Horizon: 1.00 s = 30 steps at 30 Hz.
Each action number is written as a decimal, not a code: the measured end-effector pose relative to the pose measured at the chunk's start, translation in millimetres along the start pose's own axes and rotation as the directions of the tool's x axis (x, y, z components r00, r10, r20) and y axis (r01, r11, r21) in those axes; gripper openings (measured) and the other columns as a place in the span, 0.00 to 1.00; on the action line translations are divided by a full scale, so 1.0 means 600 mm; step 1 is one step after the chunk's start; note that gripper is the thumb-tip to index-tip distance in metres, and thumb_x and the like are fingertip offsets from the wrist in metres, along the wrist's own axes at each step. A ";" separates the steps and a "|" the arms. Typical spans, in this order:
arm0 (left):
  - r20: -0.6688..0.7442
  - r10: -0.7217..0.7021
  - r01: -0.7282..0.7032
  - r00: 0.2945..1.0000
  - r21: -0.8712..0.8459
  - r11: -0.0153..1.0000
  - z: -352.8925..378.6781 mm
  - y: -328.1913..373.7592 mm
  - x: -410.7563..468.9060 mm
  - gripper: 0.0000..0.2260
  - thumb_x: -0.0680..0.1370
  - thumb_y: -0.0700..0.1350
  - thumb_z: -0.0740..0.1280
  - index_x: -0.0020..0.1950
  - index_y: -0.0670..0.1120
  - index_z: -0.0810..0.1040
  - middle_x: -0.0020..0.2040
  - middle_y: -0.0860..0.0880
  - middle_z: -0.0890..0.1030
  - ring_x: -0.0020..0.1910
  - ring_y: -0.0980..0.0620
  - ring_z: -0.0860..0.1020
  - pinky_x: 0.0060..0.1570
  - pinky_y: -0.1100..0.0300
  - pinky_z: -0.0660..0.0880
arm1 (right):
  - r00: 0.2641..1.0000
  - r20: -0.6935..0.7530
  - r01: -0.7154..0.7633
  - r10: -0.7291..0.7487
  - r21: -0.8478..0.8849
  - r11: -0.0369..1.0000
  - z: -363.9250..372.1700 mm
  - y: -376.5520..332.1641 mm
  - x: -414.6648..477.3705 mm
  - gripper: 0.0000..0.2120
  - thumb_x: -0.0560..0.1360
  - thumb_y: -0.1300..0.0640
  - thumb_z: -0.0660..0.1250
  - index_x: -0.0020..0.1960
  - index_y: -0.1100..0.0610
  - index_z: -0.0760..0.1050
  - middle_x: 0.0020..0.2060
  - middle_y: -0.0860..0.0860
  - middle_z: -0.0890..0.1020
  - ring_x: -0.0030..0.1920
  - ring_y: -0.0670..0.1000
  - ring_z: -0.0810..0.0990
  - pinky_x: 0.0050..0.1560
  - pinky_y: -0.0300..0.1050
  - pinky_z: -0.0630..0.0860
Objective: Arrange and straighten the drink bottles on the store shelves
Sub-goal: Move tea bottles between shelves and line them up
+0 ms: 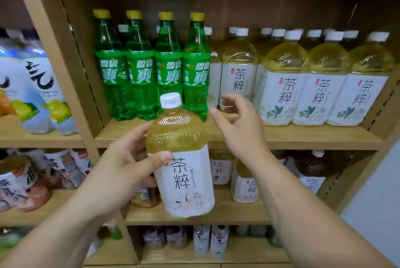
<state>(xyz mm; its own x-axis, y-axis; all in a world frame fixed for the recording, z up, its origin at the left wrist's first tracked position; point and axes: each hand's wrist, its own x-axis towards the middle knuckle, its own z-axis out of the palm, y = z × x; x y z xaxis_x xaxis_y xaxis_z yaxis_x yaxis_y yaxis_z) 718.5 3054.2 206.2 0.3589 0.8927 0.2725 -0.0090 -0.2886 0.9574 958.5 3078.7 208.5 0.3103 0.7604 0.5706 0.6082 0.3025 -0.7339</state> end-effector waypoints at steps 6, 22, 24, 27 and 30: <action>-0.125 0.108 -0.102 0.986 0.059 0.993 -0.046 0.076 0.032 0.22 0.70 0.46 0.76 0.63 0.56 0.80 0.51 0.48 0.87 0.49 0.46 0.86 0.41 0.40 0.82 | 0.983 0.112 -0.130 0.146 -0.139 0.982 0.055 -0.027 0.100 0.40 0.74 0.38 0.74 0.77 0.54 0.63 0.73 0.53 0.72 0.71 0.55 0.71 0.67 0.53 0.72; -0.169 0.130 -0.106 0.977 0.142 0.984 -0.041 0.095 0.141 0.16 0.78 0.44 0.73 0.57 0.65 0.77 0.51 0.49 0.86 0.46 0.55 0.86 0.38 0.47 0.81 | 0.988 -0.059 -0.149 0.141 -0.185 0.971 0.007 0.021 0.051 0.28 0.71 0.40 0.77 0.64 0.47 0.70 0.55 0.45 0.82 0.54 0.50 0.81 0.52 0.48 0.79; -0.146 0.124 -0.103 0.981 0.146 0.984 -0.020 0.091 0.158 0.17 0.79 0.44 0.73 0.57 0.66 0.76 0.52 0.48 0.86 0.45 0.55 0.86 0.34 0.50 0.81 | 0.988 -0.075 -0.145 0.132 -0.191 0.971 -0.021 0.027 0.038 0.28 0.71 0.41 0.77 0.65 0.47 0.70 0.54 0.44 0.81 0.54 0.49 0.80 0.52 0.47 0.78; -0.112 0.111 -0.094 0.988 0.150 0.984 0.015 0.082 0.184 0.18 0.79 0.44 0.73 0.61 0.66 0.76 0.52 0.50 0.86 0.48 0.51 0.86 0.39 0.44 0.84 | 0.988 -0.088 -0.140 0.123 -0.214 0.967 -0.053 0.029 0.021 0.29 0.70 0.41 0.77 0.66 0.46 0.70 0.53 0.40 0.79 0.55 0.47 0.79 0.52 0.45 0.75; -0.103 0.154 -0.122 0.983 0.266 0.956 0.045 0.074 0.206 0.19 0.79 0.49 0.73 0.63 0.69 0.74 0.50 0.58 0.85 0.51 0.55 0.84 0.51 0.42 0.83 | 0.989 -0.090 -0.138 0.120 -0.229 0.963 -0.067 0.034 0.014 0.31 0.70 0.39 0.77 0.68 0.46 0.69 0.58 0.42 0.81 0.58 0.48 0.79 0.57 0.48 0.78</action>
<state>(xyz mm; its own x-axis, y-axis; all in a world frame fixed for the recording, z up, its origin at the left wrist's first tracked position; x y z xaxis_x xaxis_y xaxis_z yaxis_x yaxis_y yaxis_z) 787.8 3142.2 280.1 0.2556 0.8683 0.4251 0.1961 -0.4772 0.8567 1003.2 3068.1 213.1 0.4455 0.7367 0.5088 0.7107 0.0546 -0.7013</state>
